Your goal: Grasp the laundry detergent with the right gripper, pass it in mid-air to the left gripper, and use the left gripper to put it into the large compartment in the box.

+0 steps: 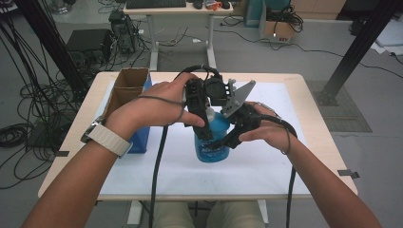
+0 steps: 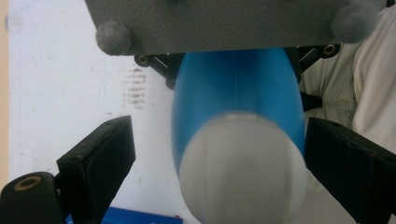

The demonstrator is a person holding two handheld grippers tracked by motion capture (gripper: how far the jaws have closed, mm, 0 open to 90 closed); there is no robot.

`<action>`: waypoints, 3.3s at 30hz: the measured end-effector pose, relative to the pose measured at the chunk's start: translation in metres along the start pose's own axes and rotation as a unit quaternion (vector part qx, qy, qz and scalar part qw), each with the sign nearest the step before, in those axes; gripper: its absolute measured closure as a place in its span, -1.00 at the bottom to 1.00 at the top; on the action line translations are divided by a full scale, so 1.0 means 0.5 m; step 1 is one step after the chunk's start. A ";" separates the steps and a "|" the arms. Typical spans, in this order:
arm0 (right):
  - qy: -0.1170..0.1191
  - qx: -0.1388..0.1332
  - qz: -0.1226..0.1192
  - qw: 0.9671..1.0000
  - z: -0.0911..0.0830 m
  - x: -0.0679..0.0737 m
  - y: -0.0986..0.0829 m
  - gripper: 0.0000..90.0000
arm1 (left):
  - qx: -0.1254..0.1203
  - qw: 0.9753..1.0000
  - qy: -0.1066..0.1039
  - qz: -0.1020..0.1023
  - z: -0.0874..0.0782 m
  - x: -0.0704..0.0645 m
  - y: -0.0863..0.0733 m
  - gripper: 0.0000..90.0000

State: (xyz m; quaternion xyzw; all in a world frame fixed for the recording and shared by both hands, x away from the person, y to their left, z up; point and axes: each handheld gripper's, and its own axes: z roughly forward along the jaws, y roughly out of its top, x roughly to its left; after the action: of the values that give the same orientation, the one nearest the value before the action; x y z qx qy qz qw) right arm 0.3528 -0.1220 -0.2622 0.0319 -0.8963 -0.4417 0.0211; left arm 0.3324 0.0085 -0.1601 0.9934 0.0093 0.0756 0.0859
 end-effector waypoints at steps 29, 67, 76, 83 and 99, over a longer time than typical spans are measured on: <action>0.019 0.006 0.020 1.000 -0.005 0.011 -0.001 -0.04 | 0.002 1.000 -0.026 0.004 0.023 0.005 0.005 -0.52; 0.010 0.026 0.035 0.999 -0.004 0.013 -0.007 -0.04 | 0.002 0.999 -0.035 0.009 0.027 0.002 0.010 -0.17; 0.009 0.027 0.032 0.999 -0.006 0.013 -0.009 -0.04 | 0.004 0.999 -0.038 0.009 0.029 0.002 0.012 -0.17; 0.008 0.026 0.034 0.999 -0.008 0.013 -0.009 -0.04 | 0.004 0.999 -0.037 0.010 0.028 0.004 0.013 -0.17; 0.009 0.031 0.033 0.999 -0.007 0.010 -0.008 -0.04 | 0.003 0.999 -0.037 0.009 0.030 0.005 0.011 -0.17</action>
State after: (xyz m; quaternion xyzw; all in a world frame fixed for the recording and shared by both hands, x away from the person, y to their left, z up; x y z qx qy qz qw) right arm 0.3480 -0.1276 -0.2634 0.0071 -0.9100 -0.4124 0.0426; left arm 0.3374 0.0007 -0.1735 0.9958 -0.0022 0.0393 0.0830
